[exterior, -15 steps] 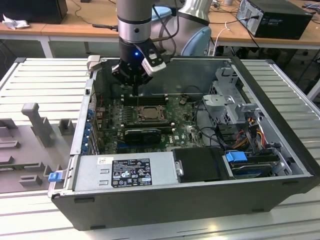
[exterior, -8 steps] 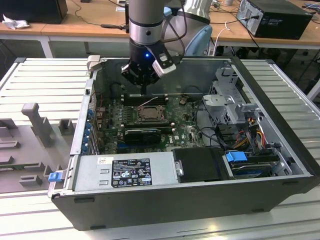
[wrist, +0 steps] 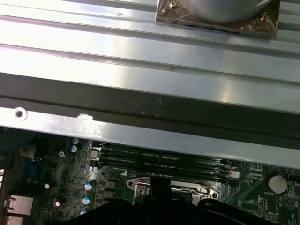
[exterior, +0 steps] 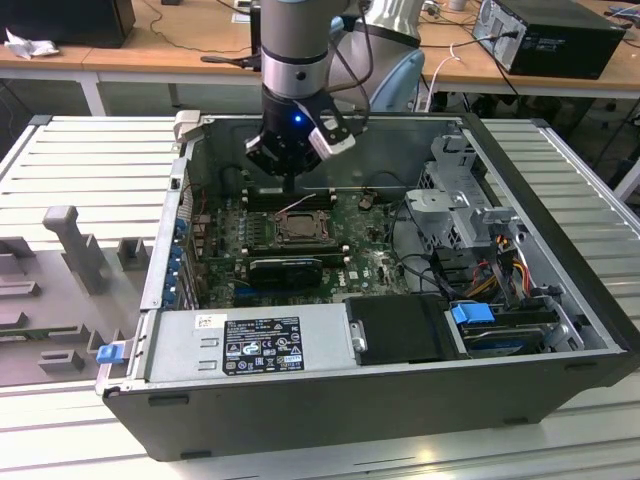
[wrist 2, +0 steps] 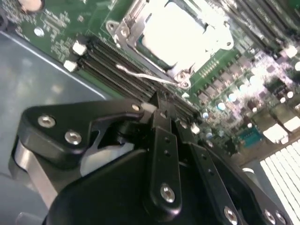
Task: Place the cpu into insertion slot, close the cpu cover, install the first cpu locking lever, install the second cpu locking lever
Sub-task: 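Install the first cpu locking lever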
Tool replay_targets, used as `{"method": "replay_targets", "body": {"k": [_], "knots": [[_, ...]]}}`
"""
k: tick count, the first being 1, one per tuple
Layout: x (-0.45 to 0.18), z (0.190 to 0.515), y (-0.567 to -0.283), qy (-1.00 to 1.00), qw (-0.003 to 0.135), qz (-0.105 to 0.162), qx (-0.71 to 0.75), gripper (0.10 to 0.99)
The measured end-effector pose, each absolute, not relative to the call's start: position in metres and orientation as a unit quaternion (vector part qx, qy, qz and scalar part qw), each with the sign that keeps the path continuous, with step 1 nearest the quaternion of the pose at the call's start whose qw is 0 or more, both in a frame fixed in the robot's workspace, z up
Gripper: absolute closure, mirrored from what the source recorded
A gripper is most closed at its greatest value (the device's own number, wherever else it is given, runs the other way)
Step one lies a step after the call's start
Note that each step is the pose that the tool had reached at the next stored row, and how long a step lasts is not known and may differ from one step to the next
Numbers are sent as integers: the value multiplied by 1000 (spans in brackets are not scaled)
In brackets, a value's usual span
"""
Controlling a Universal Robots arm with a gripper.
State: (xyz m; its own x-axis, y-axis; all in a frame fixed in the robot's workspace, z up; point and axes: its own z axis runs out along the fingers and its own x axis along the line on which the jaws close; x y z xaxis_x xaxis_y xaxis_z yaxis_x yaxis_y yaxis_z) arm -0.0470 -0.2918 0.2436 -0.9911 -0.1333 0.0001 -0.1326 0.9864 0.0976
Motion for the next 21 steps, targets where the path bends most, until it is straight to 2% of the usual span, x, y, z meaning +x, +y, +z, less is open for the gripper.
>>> {"method": "replay_targets", "body": {"k": [5, 7, 11, 21], "knots": [[-42, 241, -292, -996, 2, -54, 67, 980], [-38, 236, -292, -997, -2, -55, 63, 980], [-22, 218, -291, -996, -2, -57, 62, 980], [-18, 207, -291, -996, -2, -58, 61, 980]]}}
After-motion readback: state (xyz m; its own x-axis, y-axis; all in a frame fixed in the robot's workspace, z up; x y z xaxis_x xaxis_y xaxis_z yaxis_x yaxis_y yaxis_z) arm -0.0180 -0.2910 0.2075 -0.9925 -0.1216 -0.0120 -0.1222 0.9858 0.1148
